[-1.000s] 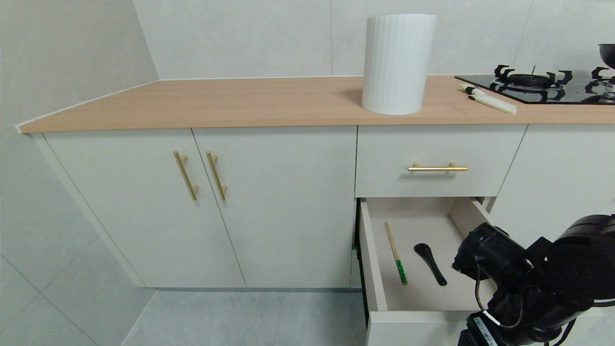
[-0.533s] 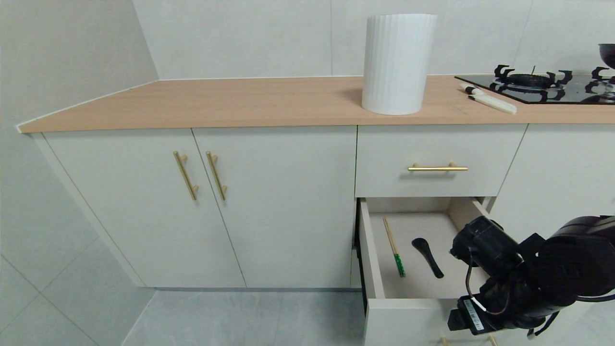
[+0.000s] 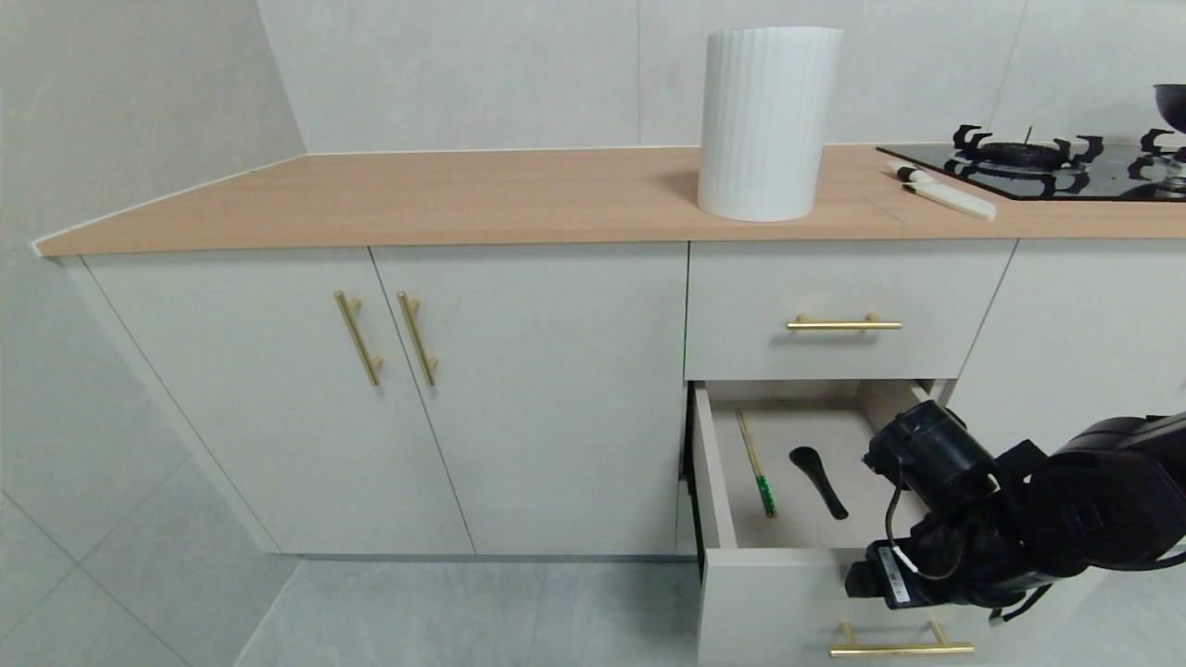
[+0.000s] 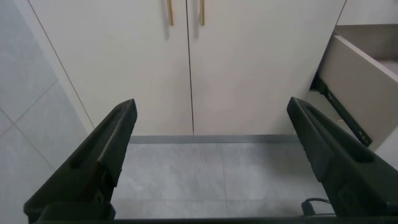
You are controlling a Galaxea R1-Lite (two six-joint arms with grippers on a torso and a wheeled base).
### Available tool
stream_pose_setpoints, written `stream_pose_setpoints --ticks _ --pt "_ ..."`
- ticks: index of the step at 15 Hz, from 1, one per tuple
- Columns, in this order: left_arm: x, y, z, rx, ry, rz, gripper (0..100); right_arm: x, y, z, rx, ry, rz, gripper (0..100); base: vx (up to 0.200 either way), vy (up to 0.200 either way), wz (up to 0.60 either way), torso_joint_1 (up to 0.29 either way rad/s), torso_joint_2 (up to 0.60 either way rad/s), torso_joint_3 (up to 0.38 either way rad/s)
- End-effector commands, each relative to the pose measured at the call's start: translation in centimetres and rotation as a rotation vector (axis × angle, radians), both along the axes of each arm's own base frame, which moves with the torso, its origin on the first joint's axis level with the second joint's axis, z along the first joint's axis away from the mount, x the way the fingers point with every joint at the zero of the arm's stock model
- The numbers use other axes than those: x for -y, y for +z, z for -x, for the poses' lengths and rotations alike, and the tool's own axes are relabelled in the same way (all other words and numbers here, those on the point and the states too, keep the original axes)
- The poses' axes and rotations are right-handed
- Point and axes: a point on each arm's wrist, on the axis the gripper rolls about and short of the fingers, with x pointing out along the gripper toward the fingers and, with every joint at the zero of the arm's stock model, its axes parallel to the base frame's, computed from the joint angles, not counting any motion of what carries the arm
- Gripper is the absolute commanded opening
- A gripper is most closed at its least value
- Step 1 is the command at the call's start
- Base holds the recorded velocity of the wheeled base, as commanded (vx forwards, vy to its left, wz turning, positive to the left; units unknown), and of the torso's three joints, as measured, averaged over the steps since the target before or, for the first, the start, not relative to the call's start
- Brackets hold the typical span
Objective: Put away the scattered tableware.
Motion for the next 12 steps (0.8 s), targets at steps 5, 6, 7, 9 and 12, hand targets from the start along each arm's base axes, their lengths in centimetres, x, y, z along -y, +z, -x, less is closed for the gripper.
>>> stream_pose_setpoints --ticks 5,6,7,9,12 --pt "0.0 0.0 0.0 -0.001 0.000 0.000 100 -0.9 0.2 -2.8 0.070 -0.007 -0.027 100 0.000 0.000 0.00 0.000 0.00 0.000" --pt "0.0 0.0 0.0 0.000 0.000 0.000 100 -1.1 0.4 -3.3 0.081 -0.010 -0.033 100 0.000 0.000 0.00 0.000 0.00 0.000" --pt "0.0 0.0 0.0 -0.001 -0.001 0.000 100 -1.2 0.4 -3.8 0.088 -0.013 -0.036 100 0.000 0.000 0.00 0.000 0.00 0.000" --pt "0.0 0.0 0.0 -0.001 0.000 0.000 100 -1.2 0.4 -5.4 0.104 -0.035 -0.043 100 0.000 0.000 0.00 0.000 0.00 0.000" --pt "0.0 0.0 0.0 -0.001 0.000 0.000 100 -1.2 -0.2 -7.1 0.127 -0.056 -0.052 100 0.000 0.000 0.00 0.000 0.00 0.000"
